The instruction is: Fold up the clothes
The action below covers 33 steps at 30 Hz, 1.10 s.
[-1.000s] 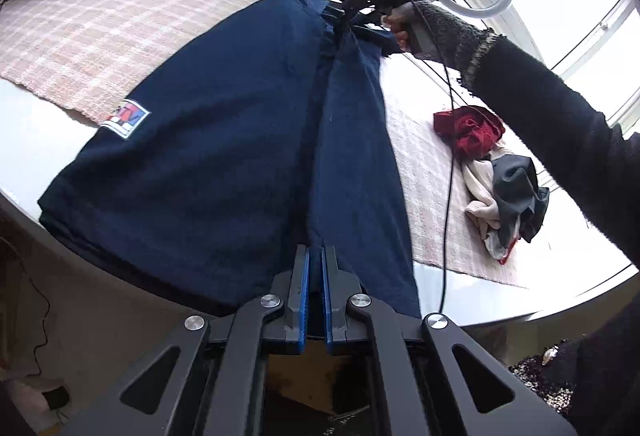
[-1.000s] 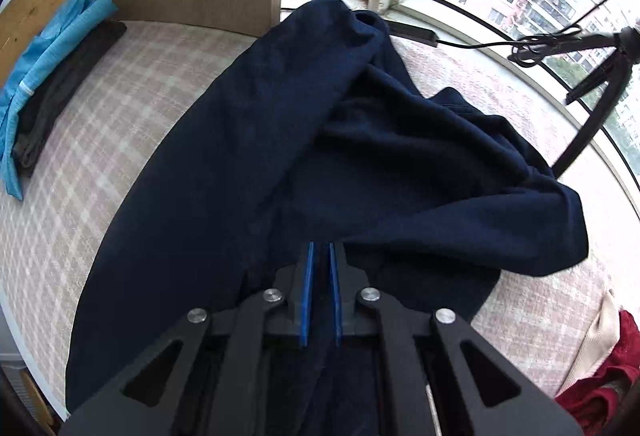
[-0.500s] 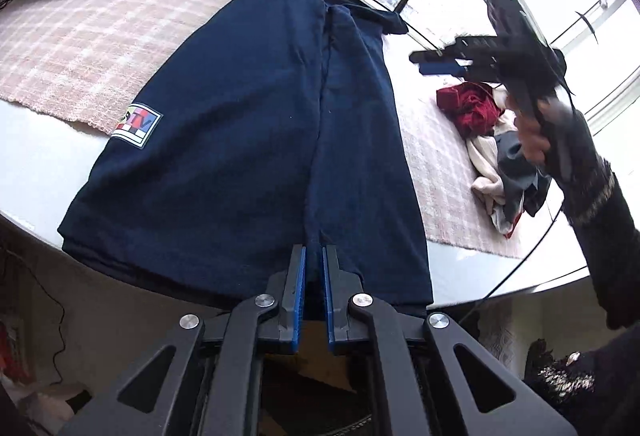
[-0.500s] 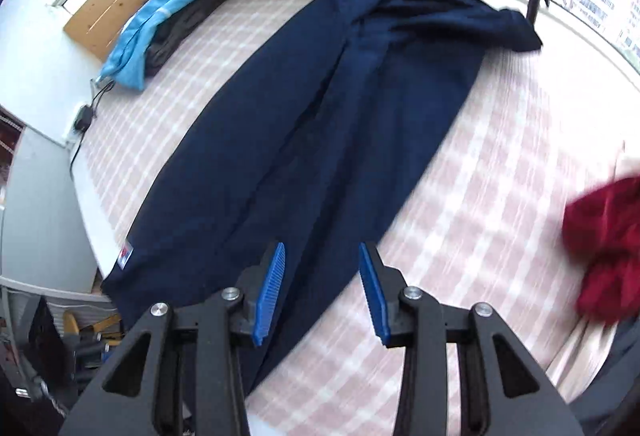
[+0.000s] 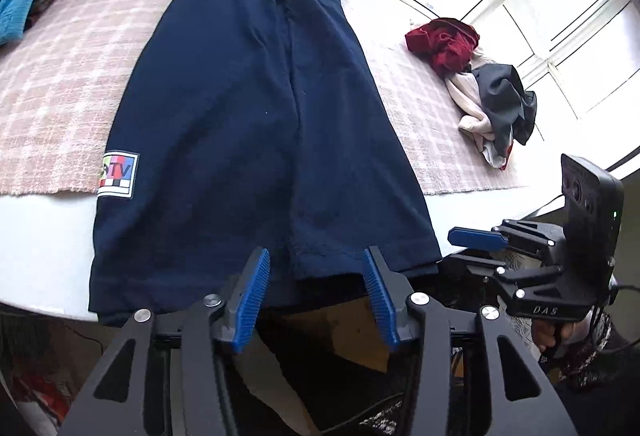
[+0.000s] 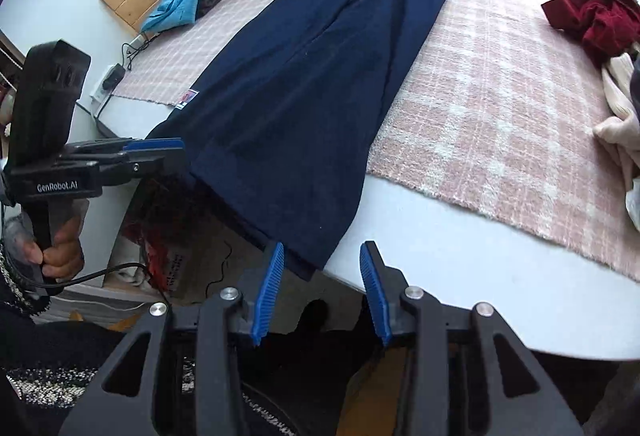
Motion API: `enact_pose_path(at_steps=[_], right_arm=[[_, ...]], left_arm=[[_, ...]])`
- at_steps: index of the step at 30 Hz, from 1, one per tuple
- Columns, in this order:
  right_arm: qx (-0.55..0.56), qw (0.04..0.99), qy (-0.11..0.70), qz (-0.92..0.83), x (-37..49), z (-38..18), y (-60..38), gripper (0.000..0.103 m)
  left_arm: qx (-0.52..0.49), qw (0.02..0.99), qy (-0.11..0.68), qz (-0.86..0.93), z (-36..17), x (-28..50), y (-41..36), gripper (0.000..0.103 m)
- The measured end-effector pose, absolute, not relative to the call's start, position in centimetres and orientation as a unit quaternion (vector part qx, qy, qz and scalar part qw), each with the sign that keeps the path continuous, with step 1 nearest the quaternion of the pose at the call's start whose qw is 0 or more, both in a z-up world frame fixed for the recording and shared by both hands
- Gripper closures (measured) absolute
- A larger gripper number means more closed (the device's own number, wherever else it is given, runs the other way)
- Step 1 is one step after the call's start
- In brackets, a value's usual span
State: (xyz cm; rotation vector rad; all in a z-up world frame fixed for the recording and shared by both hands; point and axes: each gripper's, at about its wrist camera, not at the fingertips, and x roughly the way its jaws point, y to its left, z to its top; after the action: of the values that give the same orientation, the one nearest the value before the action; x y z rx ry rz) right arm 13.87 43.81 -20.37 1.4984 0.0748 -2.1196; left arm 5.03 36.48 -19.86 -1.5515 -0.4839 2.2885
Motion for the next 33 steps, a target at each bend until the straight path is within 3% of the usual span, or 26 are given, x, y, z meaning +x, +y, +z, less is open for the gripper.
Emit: enact_pose_path(at_steps=[2, 6, 13, 22, 23, 25, 33], right_arm=[[0.552, 0.247, 0.019, -0.796, 14.9, -21.0, 43.9, 0.062], [0.533, 0.216, 0.021, -0.818, 15.9, -21.6, 43.9, 0.062], [0.506, 0.208, 0.046, -0.836, 16.5, -21.9, 43.0, 0.061], [0.476, 0.212, 0.080, -0.850, 16.6, -22.2, 41.2, 0.062], [0.474, 0.215, 0.081, -0.850, 16.7, -22.1, 41.1, 0.066], [0.470, 0.214, 0.082, -0.853, 16.8, -21.7, 41.4, 0.096], [0.464, 0.219, 0.088, -0.854, 17.1, -20.6, 41.6, 0.096]], left_arm=[[-0.557, 0.187, -0.168, 0.792, -20.6, 4.1, 36.8, 0.060], [-0.562, 0.233, -0.155, 0.778, -21.2, 3.2, 37.9, 0.096], [-0.527, 0.267, -0.143, 0.794, -18.4, 4.7, 37.2, 0.096], [-0.538, 0.264, -0.145, 0.787, -18.8, 4.2, 36.6, 0.096], [-0.536, 0.265, -0.142, 0.789, -18.7, 4.4, 36.5, 0.096], [-0.539, 0.263, -0.136, 0.789, -18.9, 4.5, 36.3, 0.096], [-0.553, 0.251, -0.163, 0.778, -20.6, 4.2, 35.0, 0.097]])
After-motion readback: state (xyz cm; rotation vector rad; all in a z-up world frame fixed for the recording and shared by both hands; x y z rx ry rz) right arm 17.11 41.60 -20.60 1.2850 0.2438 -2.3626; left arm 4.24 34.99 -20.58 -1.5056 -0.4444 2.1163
